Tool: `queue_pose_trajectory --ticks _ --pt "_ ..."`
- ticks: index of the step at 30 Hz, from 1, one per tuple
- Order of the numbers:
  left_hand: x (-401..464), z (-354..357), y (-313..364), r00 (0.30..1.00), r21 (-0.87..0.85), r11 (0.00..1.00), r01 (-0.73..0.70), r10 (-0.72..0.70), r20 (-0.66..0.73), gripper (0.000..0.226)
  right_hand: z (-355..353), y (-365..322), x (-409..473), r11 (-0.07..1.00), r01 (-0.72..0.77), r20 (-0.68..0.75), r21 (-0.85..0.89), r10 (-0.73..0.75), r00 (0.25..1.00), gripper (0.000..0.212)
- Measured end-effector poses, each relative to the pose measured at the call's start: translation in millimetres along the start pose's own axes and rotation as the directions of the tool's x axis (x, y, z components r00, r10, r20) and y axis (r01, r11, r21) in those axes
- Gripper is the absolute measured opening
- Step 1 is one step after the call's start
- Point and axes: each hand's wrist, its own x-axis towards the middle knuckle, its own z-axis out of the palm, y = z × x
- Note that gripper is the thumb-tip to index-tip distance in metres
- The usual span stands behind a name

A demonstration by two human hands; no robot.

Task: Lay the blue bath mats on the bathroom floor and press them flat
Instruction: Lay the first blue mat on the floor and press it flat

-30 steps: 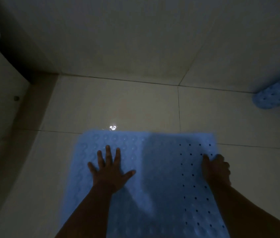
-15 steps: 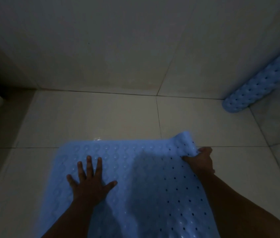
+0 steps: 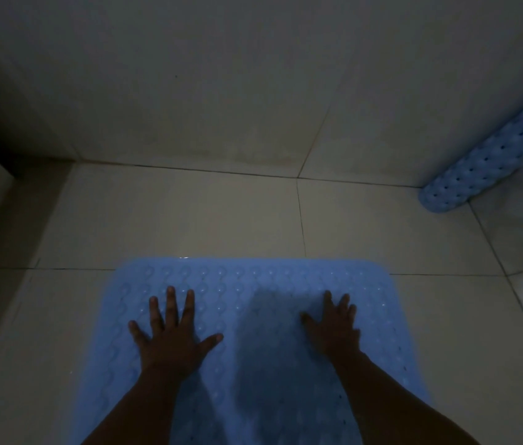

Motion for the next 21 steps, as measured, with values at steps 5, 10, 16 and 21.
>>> queue_pose_trajectory --ticks 5,10,16,21 --pt "3 2 1 0.999 -0.009 1.0 -0.016 0.016 -0.04 0.113 4 -1 6 0.999 -0.002 -0.067 -0.043 -0.001 0.998 0.091" --pt "11 -7 1 0.999 -0.021 1.0 -0.006 0.005 -0.05 0.113 -1 -9 18 0.998 0.018 -0.068 -0.06 -0.022 0.997 0.092" --pt "12 -14 -1 0.995 -0.014 0.999 -0.046 0.044 -0.09 0.108 4 -18 14 0.995 0.0 -0.123 -0.097 -0.012 0.992 0.09" --pt "18 -24 -29 0.937 -0.001 0.995 -0.102 0.095 -0.336 0.086 36 -59 -2 0.961 0.269 -0.204 -0.065 -0.277 0.939 0.076"
